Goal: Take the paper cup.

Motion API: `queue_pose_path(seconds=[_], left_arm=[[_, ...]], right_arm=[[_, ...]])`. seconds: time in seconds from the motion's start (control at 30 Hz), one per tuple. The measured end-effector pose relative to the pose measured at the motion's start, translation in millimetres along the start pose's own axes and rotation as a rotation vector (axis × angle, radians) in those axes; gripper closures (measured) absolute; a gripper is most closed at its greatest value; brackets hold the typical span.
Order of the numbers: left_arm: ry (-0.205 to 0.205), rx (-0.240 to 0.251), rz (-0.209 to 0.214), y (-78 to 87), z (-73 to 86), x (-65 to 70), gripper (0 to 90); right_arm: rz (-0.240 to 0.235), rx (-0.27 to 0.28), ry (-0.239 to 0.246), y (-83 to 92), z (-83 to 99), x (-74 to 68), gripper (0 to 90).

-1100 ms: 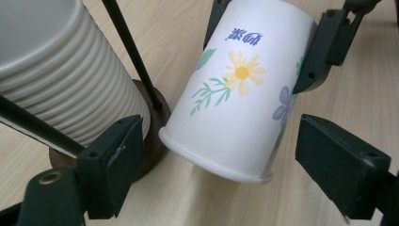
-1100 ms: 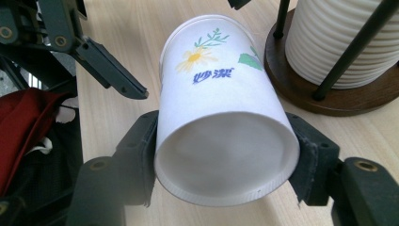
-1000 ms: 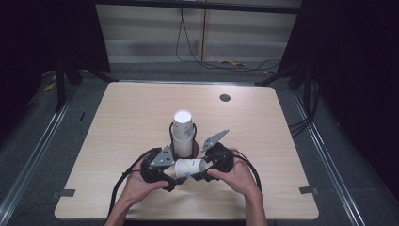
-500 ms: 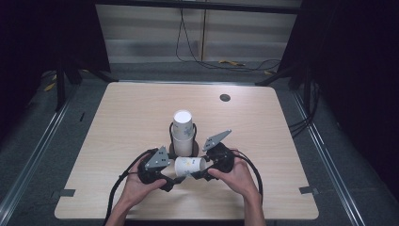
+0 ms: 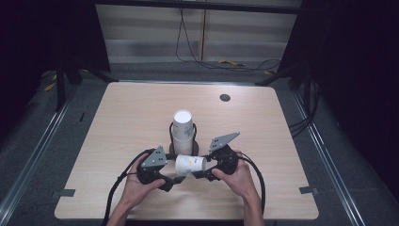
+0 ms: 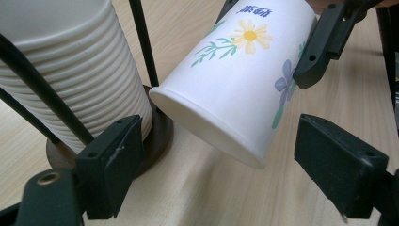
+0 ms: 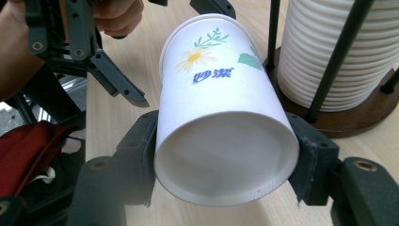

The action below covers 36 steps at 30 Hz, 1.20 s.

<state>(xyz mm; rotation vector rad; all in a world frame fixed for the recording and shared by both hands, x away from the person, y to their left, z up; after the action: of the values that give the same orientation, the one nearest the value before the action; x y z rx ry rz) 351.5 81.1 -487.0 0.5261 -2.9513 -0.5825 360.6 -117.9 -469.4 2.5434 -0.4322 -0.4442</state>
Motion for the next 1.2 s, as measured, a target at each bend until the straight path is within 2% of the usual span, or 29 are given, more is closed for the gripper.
queue_pose_path(seconds=[0.13,0.27,0.43,0.5,0.73,0.8,0.83,0.87,0.93,1.07,1.2], left_arm=[[0.0,0.001,-0.002,1.2,2.1,0.0,16.0],[0.01,0.011,-0.002,2.1,2.7,-0.1,16.0],[0.008,0.019,0.003,0.6,2.4,1.0,16.0],[0.02,0.022,0.02,-0.6,2.6,1.8,16.0],[0.022,0.031,0.018,-0.5,2.8,1.6,15.9],[0.027,0.043,0.018,-0.5,3.6,2.3,15.9],[0.045,0.058,0.02,0.3,4.4,2.8,15.9],[0.055,0.067,0.022,0.2,4.8,3.3,15.9],[0.047,0.064,0.017,1.0,6.7,3.8,15.9],[0.06,0.078,0.022,1.4,8.4,4.3,15.9],[0.065,0.083,0.036,1.3,9.4,5.1,15.9]], right_arm=[[-0.008,0.034,-0.001,-0.5,2.3,-1.3,36.0],[-0.025,0.105,-0.008,3.9,7.5,-2.8,36.0],[-0.018,0.111,-0.012,3.6,12.1,-1.8,36.0],[-0.024,0.12,-0.013,2.7,12.9,-1.5,36.0],[-0.032,0.153,-0.016,3.3,15.6,-0.4,36.0],[-0.036,0.165,-0.018,3.4,16.1,-0.5,36.0],[-0.034,0.166,-0.016,3.5,16.4,-0.6,36.0],[-0.042,0.18,-0.014,3.6,16.6,-0.9,36.0],[-0.05,0.197,-0.014,4.7,16.7,-1.3,36.0],[-0.052,0.207,-0.015,5.6,16.9,-1.2,36.0],[-0.074,0.23,-0.015,5.1,17.2,-1.7,36.0]])
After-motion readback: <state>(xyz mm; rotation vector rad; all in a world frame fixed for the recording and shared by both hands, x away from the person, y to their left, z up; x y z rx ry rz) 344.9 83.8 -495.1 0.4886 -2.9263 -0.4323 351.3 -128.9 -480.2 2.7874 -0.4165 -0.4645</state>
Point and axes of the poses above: each handheld gripper's, and its own axes: y roughly backward along the jaws, z roughly out of its underside, x roughly to its right, the point moved 4 cm from there along -y, roughly forward along the jaws, and after that the axes turned 8 degrees about x, right-handed, at the moved point
